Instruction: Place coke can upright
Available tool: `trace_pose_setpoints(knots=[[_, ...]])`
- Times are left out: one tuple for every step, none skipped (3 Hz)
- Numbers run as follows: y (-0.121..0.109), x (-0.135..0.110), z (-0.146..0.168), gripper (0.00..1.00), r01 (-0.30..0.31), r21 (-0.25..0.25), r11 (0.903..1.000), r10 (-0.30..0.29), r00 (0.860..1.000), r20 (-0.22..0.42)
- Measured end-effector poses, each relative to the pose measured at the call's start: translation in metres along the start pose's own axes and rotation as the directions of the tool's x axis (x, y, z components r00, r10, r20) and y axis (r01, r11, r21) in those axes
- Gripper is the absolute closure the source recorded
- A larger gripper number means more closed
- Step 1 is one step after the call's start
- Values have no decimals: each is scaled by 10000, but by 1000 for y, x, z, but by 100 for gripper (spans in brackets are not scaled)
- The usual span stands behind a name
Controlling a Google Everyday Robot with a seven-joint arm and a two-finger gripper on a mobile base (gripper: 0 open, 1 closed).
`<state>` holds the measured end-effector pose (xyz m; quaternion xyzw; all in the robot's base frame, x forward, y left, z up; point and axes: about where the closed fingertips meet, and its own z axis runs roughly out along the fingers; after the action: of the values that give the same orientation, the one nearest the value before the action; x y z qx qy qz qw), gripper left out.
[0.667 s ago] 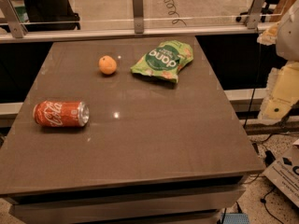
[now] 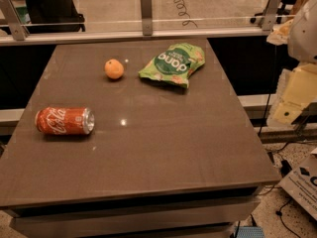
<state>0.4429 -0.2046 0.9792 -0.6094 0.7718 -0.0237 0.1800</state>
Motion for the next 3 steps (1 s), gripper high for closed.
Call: trace_pose_setpoints(knots=[[-4, -43, 3, 0, 317, 145, 9994, -327, 9962, 801], [-12, -102, 13, 0, 668, 242, 9975, -700, 9823, 1740], [-10, -155, 29, 0, 1009, 126, 9948, -1005, 9581, 2682]])
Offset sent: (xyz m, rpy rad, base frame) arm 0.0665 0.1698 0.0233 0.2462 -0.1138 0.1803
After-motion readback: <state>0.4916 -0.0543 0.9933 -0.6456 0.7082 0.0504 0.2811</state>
